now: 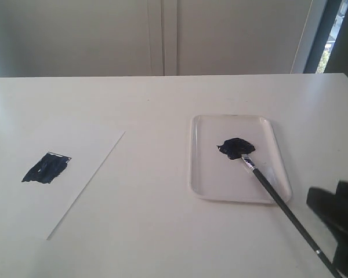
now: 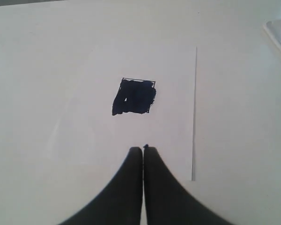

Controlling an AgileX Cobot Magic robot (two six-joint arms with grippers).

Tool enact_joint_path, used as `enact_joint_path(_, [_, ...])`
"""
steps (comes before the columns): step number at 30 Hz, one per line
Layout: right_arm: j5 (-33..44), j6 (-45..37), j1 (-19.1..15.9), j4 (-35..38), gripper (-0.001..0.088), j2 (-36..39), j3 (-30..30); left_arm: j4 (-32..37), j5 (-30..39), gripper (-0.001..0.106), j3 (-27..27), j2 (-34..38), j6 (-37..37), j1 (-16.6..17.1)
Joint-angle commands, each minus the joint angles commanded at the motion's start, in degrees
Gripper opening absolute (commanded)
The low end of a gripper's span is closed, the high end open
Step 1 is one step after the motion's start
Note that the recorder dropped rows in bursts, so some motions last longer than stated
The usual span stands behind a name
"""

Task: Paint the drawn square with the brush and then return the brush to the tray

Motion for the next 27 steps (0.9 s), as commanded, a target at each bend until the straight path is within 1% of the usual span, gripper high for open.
enact_joint_path(2, [1.5,0.0,0.0,1.5,0.0474,-1.8,2.1,0.0,0.0,0.008,1.1,-1.0,0.0,0.0])
enact_joint_path(4, [2.6,0.0,0.0,1.5,0.0474,-3.2,4.1,0.0,0.0,0.008,2.5,-1.9,0.0,0.1])
enact_joint_path(7, [2.6,0.0,0.0,3.1,0.0474,-4.6,6.5,0.0,0.0,0.008,4.9,-3.6,0.0,0.1])
enact_joint_path(12, [2.0,0.0,0.0,4.3,0.0474,-6.7,6.6,0.0,0.1,0.008,8.1,-6.0,0.0,0.1])
enact_joint_path(14, [2.0,0.0,0.0,4.5,0.0474,-7.2,6.6,0.0,0.7,0.008,8.8,-6.9,0.0,0.8])
enact_joint_path(17, [2.0,0.0,-0.2,5.6,0.0474,-7.3,6.6,0.0,0.7,0.008,8.9,-8.1,0.0,2.8])
enact_joint_path(20, [2.0,0.0,-1.9,10.0,0.0474,-7.3,6.6,0.0,0.8,0.008,8.9,-9.4,0.0,5.6])
enact_joint_path(23, [2.0,0.0,-4.4,13.4,0.0474,-7.3,6.6,0.0,0.8,0.008,8.9,-10.3,0.0,8.6])
enact_joint_path(27, [2.0,0.0,-8.6,14.0,0.0474,-7.3,6.6,0.0,0.8,0.008,8.9,-11.8,0.0,12.4])
